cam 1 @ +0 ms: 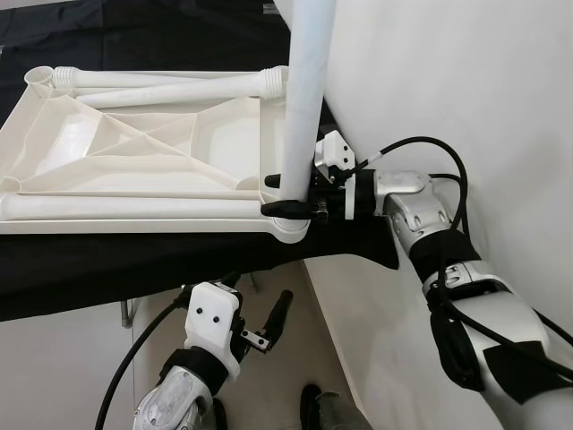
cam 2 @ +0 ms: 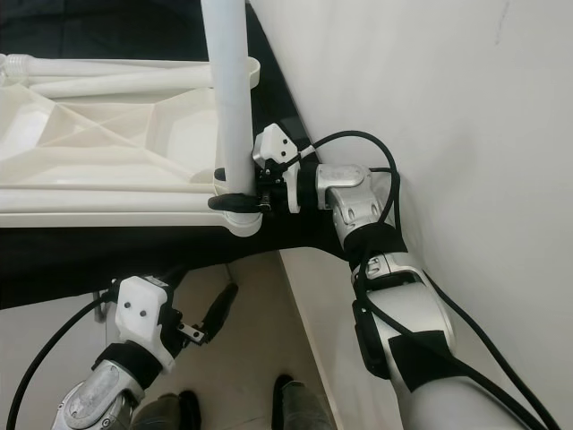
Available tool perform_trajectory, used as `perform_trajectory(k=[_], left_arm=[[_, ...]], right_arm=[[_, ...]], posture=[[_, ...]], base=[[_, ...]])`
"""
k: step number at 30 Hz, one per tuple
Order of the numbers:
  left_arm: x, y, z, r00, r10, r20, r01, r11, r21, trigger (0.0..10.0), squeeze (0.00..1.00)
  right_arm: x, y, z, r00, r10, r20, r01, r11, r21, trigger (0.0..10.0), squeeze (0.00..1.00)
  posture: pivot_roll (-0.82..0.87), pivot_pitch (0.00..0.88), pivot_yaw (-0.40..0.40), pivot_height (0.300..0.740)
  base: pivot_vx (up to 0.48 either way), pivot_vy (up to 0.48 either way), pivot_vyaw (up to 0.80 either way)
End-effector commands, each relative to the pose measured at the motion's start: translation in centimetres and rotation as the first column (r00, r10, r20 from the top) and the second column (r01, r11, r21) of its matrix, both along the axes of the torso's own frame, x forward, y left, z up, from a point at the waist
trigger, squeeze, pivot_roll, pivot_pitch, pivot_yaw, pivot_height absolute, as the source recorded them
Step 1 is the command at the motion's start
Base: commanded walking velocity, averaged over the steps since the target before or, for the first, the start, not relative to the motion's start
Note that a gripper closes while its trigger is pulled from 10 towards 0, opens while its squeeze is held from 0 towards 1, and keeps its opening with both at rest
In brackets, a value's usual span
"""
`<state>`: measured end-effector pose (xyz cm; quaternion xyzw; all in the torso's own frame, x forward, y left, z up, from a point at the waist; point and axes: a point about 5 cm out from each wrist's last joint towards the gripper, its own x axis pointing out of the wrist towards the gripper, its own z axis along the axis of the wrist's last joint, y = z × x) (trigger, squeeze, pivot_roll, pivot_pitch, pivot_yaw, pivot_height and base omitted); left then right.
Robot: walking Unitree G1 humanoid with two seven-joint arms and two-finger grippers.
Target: Building children table
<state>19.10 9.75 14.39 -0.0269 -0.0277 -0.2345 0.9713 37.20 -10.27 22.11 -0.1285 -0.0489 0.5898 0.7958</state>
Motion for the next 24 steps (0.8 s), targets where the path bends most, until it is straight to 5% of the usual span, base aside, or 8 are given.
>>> perform_trajectory(k=[1,7,14,16,17,20,21,24], left_arm=[[-0.4,-0.1,-0.4,1.000,-0.017,-0.023,0.017,1.000,0.006,10.0,0.00],[-0.2,0.2,-0.3,0.999,-0.022,-0.026,0.022,1.000,0.005,10.0,0.00],[0.3,0.0,-0.3,0.998,-0.057,-0.019,0.057,0.998,0.016,10.0,0.00],[0.3,0.0,-0.3,0.999,-0.040,-0.015,0.041,0.999,0.014,10.0,0.00],[0.4,0.1,-0.3,1.000,-0.021,-0.010,0.021,1.000,0.012,10.0,0.00],[0.4,0.1,-0.2,1.000,-0.016,-0.009,0.016,1.000,0.012,10.0,0.00],[0.3,0.2,-0.2,1.000,-0.014,-0.008,0.014,1.000,0.013,10.0,0.00],[0.4,0.1,-0.2,1.000,-0.012,-0.007,0.012,1.000,0.012,10.0,0.00]], right_arm=[[0.0,0.1,-2.0,0.987,-0.148,-0.055,0.149,0.989,0.012,0.0,0.00],[-5.2,2.2,-8.4,0.697,-0.676,-0.240,0.706,0.705,0.066,0.0,0.00],[-4.5,4.2,-7.5,0.761,-0.622,-0.183,0.643,0.761,0.087,0.0,0.00],[-4.6,4.9,-7.2,0.769,-0.616,-0.171,0.635,0.768,0.086,2.1,0.00],[-4.4,5.2,-6.9,0.775,-0.615,-0.149,0.629,0.773,0.080,10.0,0.00],[-4.8,5.6,-6.2,0.782,-0.604,-0.156,0.620,0.779,0.092,10.0,0.00],[-4.8,5.8,-5.7,0.817,-0.552,-0.167,0.571,0.814,0.103,10.0,1.00],[-4.6,5.9,-4.6,0.852,-0.495,-0.173,0.518,0.844,0.138,10.0,1.00]], posture=[[0.10,0.247,-0.050,0.740],[0.06,0.257,-0.018,0.740],[0.06,0.237,-0.022,0.740],[0.08,0.237,-0.031,0.740],[0.08,0.237,-0.034,0.740],[0.09,0.239,-0.036,0.740],[0.09,0.240,-0.039,0.740],[0.08,0.243,-0.040,0.740]], base=[[0.000,0.000,0.00],[0.000,0.000,0.00],[0.000,0.000,0.00],[0.000,0.000,0.00],[0.000,0.000,0.00],[0.000,0.000,0.00],[0.000,0.000,0.00],[0.000,0.000,0.00]])
